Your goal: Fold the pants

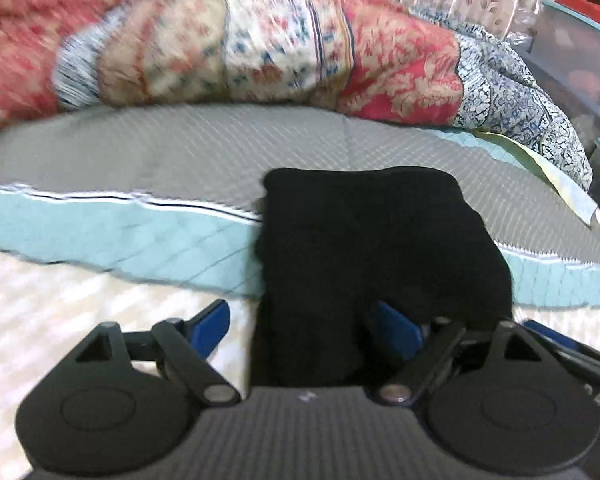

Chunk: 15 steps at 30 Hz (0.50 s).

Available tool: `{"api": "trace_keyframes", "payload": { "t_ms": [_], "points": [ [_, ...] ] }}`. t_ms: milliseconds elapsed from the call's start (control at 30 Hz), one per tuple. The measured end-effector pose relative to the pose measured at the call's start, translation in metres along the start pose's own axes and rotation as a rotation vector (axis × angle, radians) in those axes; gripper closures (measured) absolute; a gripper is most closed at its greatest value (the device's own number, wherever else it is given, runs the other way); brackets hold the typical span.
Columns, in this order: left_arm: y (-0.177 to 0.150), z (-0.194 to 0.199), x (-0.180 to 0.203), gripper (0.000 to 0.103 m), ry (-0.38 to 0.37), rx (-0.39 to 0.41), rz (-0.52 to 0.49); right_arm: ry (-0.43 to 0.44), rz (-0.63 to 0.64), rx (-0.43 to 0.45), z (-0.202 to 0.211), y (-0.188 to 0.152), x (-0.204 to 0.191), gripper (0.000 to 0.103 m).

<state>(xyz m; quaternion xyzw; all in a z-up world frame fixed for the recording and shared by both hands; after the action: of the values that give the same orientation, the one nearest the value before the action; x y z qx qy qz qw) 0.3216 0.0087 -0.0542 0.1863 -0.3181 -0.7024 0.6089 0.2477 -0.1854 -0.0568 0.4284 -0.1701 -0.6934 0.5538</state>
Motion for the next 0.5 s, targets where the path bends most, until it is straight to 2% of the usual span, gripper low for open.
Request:
{"api": "trace_keyframes", "payload": {
  "t_ms": [67, 133, 233, 300, 500],
  "points": [
    [-0.018, 0.032, -0.001, 0.013, 0.055, 0.010, -0.010, -0.014, -0.019, -0.001, 0.026, -0.016, 0.001, 0.022],
    [-0.040, 0.062, 0.001, 0.006, 0.087, 0.020, -0.033, 0.003, -0.037, -0.021, 0.056, -0.041, 0.003, 0.021],
    [-0.074, 0.097, 0.009, 0.001, 0.129, 0.017, -0.056, 0.029, -0.032, -0.046, 0.093, -0.077, -0.005, 0.018],
    [-0.094, 0.113, 0.013, 0.000, 0.138, -0.004, -0.061, 0.028, -0.023, -0.054, 0.113, -0.096, -0.014, 0.017],
    [-0.144, 0.157, 0.031, 0.000, 0.142, -0.031, -0.110, 0.049, -0.018, -0.113, 0.140, -0.136, -0.050, 0.014]
  ]
}}
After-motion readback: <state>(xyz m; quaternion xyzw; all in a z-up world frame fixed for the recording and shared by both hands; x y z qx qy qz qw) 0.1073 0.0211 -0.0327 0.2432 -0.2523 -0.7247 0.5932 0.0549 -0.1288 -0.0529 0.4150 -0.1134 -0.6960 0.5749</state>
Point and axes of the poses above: each gripper's, at about its wrist camera, not at the fingertips, and z roughly against the way its jaws point, x to its right, y to its top, the point moved 7 cm from there along -z, roughly the way its jaws point, and after that the axes turned 6 degrees about -z, right-handed, at the moved point
